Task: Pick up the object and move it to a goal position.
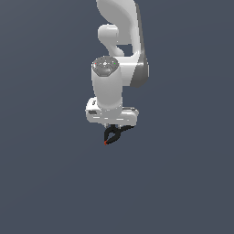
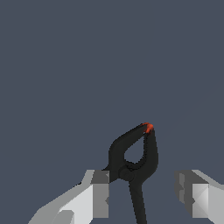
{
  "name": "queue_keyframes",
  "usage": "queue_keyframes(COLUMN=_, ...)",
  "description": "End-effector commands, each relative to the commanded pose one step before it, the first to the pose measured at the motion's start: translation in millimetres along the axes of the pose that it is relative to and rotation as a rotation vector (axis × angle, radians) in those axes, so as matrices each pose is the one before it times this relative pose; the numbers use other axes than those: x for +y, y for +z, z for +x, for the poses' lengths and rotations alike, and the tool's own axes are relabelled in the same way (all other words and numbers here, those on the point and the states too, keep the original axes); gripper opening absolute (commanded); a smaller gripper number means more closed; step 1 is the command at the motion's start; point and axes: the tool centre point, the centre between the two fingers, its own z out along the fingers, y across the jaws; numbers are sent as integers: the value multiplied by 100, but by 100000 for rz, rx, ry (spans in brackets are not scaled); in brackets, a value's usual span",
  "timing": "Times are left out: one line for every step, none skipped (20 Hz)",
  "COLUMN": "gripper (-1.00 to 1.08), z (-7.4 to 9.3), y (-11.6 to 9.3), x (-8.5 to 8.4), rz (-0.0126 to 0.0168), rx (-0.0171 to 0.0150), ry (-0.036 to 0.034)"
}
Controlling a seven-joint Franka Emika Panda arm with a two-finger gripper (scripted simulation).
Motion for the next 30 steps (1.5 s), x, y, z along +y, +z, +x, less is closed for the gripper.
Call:
queue_keyframes(gripper=28, z=-490, y=866, x=-103, rz=2380, rx=-2590, ry=4398)
queue_keyframes(gripper=28, z=-229, y=413, x=-46, rz=1162, rx=-1264, ry=2151)
queue_keyframes(gripper=28, z=-245, y=445, x=-44, rz=1250, rx=-1380, ry=2331)
queue_keyframes(gripper=28, z=-260, y=476, x=-42, rz=1334, rx=-1497, ry=2509)
queue_keyframes(gripper=28, z=-274, y=506, x=-39, rz=1417, rx=-1617, ry=2688)
queue_keyframes(gripper=28, z=-287, y=536, x=-34, rz=1498, rx=-1740, ry=2867)
queue_keyframes(gripper=28, z=-298, y=566, x=-28, rz=1576, rx=-1865, ry=3047)
queue_keyframes(gripper=28, z=-308, y=593, x=-21, rz=1651, rx=-1994, ry=3226)
queue_keyframes(gripper=28, z=-317, y=620, x=-14, rz=1722, rx=-2124, ry=3404)
queue_keyframes(gripper=28, z=-315, y=628, x=-5, rz=1744, rx=-2197, ry=3487)
queue_keyframes(gripper=28, z=-305, y=621, x=4, rz=1723, rx=-2218, ry=3487)
queue_keyframes(gripper=28, z=-294, y=614, x=12, rz=1703, rx=-2239, ry=3487)
queue_keyframes(gripper=28, z=-284, y=607, x=20, rz=1682, rx=-2260, ry=3487)
queue_keyframes(gripper=28, z=-273, y=599, x=27, rz=1662, rx=-2280, ry=3487)
queue_keyframes(gripper=28, z=-263, y=591, x=33, rz=1642, rx=-2300, ry=3486)
queue_keyframes(gripper=28, z=-252, y=582, x=39, rz=1622, rx=-2319, ry=3485)
queue_keyframes(gripper=28, z=-241, y=573, x=44, rz=1602, rx=-2338, ry=3484)
queue_keyframes(gripper=28, z=-230, y=564, x=49, rz=1582, rx=-2357, ry=3482)
queue_keyframes(gripper=28, z=-219, y=555, x=53, rz=1563, rx=-2376, ry=3480)
queue_keyframes(gripper=28, z=-207, y=541, x=55, rz=1532, rx=-2376, ry=3452)
queue_keyframes(gripper=28, z=-187, y=508, x=55, rz=1443, rx=-2284, ry=3291)
queue_keyframes(gripper=28, z=-168, y=472, x=54, rz=1349, rx=-2175, ry=3111)
queue_keyframes(gripper=28, z=-150, y=437, x=53, rz=1258, rx=-2064, ry=2931)
queue_keyframes(gripper=28, z=-135, y=404, x=50, rz=1169, rx=-1949, ry=2750)
queue_keyframes(gripper=28, z=-119, y=372, x=47, rz=1083, rx=-1834, ry=2572)
queue_keyframes(gripper=28, z=-106, y=341, x=44, rz=999, rx=-1716, ry=2392)
queue_keyframes(gripper=28, z=-94, y=311, x=41, rz=917, rx=-1596, ry=2213)
queue_keyframes(gripper=28, z=-83, y=282, x=37, rz=837, rx=-1475, ry=2035)
queue_keyframes(gripper=28, z=-72, y=254, x=34, rz=758, rx=-1351, ry=1856)
queue_keyframes(gripper=28, z=-63, y=227, x=30, rz=681, rx=-1227, ry=1678)
